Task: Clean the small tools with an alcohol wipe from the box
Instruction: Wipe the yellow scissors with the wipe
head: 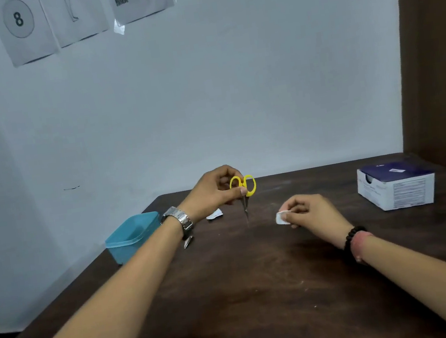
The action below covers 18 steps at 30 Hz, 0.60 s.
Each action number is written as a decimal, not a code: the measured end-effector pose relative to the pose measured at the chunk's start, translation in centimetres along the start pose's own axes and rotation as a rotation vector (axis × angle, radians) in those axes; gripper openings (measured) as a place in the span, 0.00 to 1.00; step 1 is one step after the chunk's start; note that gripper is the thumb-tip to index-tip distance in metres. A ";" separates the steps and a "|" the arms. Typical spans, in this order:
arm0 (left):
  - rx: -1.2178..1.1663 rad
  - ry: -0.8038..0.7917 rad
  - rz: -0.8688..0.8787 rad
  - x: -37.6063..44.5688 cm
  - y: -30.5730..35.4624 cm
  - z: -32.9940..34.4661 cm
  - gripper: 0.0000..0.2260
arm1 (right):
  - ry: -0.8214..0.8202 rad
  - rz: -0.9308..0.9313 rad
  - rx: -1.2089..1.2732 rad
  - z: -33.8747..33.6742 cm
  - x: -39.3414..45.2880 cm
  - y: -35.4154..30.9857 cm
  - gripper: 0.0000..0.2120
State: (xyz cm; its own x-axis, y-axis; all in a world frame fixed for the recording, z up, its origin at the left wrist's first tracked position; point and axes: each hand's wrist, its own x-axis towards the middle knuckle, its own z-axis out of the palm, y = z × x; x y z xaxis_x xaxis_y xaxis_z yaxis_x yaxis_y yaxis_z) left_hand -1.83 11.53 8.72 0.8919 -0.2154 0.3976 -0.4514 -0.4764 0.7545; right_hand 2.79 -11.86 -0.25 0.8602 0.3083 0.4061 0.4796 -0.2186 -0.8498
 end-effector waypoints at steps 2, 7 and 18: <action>-0.100 0.075 -0.050 1.2 -0.6 2.0 0.07 | -0.001 0.026 0.002 0.7 1.2 -0.1 0.02; -0.278 0.198 -0.177 2.4 -4.4 6.1 0.07 | 0.003 0.084 0.147 1.6 2.2 0.8 0.01; -0.604 0.295 -0.211 1.3 -6.0 7.6 0.05 | -0.069 0.154 0.247 1.8 0.8 0.0 0.12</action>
State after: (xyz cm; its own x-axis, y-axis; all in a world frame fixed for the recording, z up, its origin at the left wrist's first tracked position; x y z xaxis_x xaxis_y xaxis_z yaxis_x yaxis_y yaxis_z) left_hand 2.24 7.66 0.75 0.9562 0.1104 0.2713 -0.2816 0.0923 0.9551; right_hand 3.17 -9.89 -0.49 0.9019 0.3531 0.2489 0.2800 -0.0389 -0.9592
